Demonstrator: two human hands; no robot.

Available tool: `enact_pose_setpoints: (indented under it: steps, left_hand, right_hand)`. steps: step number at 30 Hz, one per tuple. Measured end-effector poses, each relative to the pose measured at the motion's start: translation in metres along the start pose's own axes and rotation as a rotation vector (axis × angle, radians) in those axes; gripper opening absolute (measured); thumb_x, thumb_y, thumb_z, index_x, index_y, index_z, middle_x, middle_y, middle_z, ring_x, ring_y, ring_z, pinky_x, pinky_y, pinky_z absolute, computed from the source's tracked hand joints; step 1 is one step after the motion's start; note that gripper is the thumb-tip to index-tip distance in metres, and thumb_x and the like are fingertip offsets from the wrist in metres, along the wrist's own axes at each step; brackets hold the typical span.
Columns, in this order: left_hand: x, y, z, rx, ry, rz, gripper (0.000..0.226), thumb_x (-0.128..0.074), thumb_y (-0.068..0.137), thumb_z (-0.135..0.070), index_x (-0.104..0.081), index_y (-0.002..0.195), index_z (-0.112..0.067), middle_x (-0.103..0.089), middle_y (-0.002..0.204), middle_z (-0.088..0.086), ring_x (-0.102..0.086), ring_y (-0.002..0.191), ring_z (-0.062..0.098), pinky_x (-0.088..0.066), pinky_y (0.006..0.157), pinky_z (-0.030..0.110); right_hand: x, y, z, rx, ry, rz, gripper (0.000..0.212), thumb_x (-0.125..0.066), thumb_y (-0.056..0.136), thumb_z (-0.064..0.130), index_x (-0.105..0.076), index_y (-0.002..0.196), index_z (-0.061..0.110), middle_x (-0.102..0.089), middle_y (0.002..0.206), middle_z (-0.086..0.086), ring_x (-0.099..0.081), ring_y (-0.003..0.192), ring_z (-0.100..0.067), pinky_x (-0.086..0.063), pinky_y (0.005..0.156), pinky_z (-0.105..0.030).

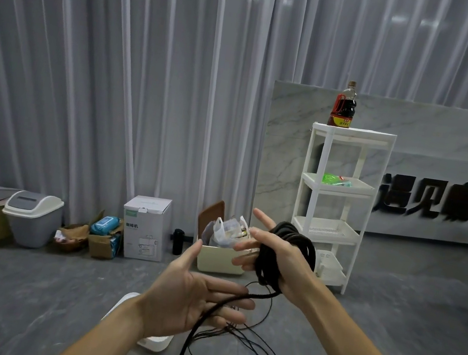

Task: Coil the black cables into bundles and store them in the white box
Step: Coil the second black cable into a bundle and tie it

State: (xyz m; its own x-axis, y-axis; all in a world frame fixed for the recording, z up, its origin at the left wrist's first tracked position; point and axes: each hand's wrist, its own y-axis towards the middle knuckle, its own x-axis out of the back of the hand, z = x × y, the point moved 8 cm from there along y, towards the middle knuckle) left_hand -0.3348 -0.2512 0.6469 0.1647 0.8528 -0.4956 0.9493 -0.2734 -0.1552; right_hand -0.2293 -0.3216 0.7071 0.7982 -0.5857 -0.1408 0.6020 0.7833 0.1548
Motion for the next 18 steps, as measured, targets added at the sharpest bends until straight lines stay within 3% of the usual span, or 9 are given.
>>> enact_pose_setpoints:
  steps: [4, 7, 8, 9, 12, 15, 17, 18]
  left_hand:
    - [0.0, -0.003, -0.014, -0.025, 0.061, 0.003, 0.105, -0.017, 0.087, -0.08, -0.059, 0.131, 0.006, -0.054, 0.137, 0.032, -0.069, 0.099, 0.03, -0.053, 0.077, 0.03]
    - [-0.005, -0.004, -0.018, -0.012, 0.136, -0.001, 0.105, -0.019, 0.086, -0.08, -0.059, 0.132, 0.005, -0.056, 0.136, 0.03, -0.069, 0.1, 0.028, -0.051, 0.073, 0.028]
    - [-0.008, -0.004, -0.019, -0.002, 0.152, -0.001, 0.104, -0.02, 0.086, -0.08, -0.059, 0.131, 0.006, -0.056, 0.135, 0.03, -0.069, 0.097, 0.027, -0.05, 0.07, 0.027]
    - [-0.009, -0.004, -0.02, 0.01, 0.169, 0.001, 0.104, -0.02, 0.086, -0.08, -0.059, 0.131, 0.006, -0.056, 0.135, 0.031, -0.07, 0.092, 0.026, -0.049, 0.066, 0.026]
    - [-0.011, -0.004, -0.024, 0.035, 0.249, -0.001, 0.103, -0.02, 0.089, -0.079, -0.057, 0.133, 0.006, -0.054, 0.136, 0.032, -0.065, 0.074, 0.019, -0.044, 0.059, 0.022]
    - [-0.004, -0.006, -0.033, 0.047, 0.363, -0.065, 0.095, -0.026, 0.092, -0.075, -0.062, 0.127, 0.006, -0.061, 0.126, 0.033, -0.05, 0.054, 0.013, -0.04, 0.052, 0.018]
    - [-0.002, -0.005, -0.042, 0.043, 0.507, -0.136, 0.08, -0.037, 0.093, -0.071, -0.071, 0.113, -0.002, -0.07, 0.105, 0.026, -0.037, 0.046, 0.011, -0.032, 0.046, 0.017]
    - [-0.004, -0.005, -0.048, 0.025, 0.58, -0.164, 0.069, -0.043, 0.092, -0.069, -0.073, 0.103, -0.007, -0.071, 0.092, 0.02, -0.033, 0.045, 0.01, -0.027, 0.043, 0.016]
  right_hand:
    - [0.006, -0.003, -0.014, -0.051, -0.127, 0.004, 0.068, -0.069, 0.085, 0.036, -0.038, 0.146, 0.036, -0.073, 0.101, -0.021, -0.073, 0.087, -0.033, -0.056, 0.078, -0.036]
    - [0.008, -0.006, -0.018, -0.055, -0.275, -0.004, 0.059, -0.07, 0.087, 0.038, -0.048, 0.142, 0.039, -0.07, 0.117, -0.02, -0.065, 0.115, -0.03, -0.045, 0.107, -0.047]
    - [0.007, -0.008, -0.02, -0.069, -0.323, 0.015, 0.053, -0.069, 0.09, 0.037, -0.051, 0.139, 0.041, -0.072, 0.114, -0.017, -0.065, 0.116, -0.031, -0.044, 0.109, -0.048]
    - [0.004, -0.01, -0.022, -0.095, -0.343, 0.039, 0.049, -0.068, 0.092, 0.035, -0.052, 0.138, 0.04, -0.075, 0.105, -0.012, -0.067, 0.109, -0.029, -0.048, 0.105, -0.044]
    - [-0.004, -0.018, -0.027, -0.186, -0.348, 0.112, 0.04, -0.064, 0.095, 0.032, -0.057, 0.135, 0.031, -0.075, 0.087, -0.007, -0.071, 0.082, -0.024, -0.057, 0.072, -0.025]
    - [-0.013, -0.031, -0.026, -0.259, -0.378, 0.18, 0.015, -0.062, 0.096, 0.038, -0.074, 0.098, 0.029, -0.072, 0.069, -0.007, -0.069, 0.061, -0.02, -0.053, 0.055, -0.023]
    - [-0.022, -0.042, -0.03, -0.311, -0.467, 0.273, 0.043, -0.055, 0.097, 0.049, -0.075, 0.066, 0.028, -0.062, 0.055, -0.005, -0.06, 0.048, -0.017, -0.047, 0.047, -0.021]
    - [-0.026, -0.046, -0.036, -0.351, -0.455, 0.308, 0.053, -0.049, 0.097, 0.054, -0.074, 0.06, 0.025, -0.056, 0.049, -0.003, -0.054, 0.043, -0.016, -0.044, 0.044, -0.021]
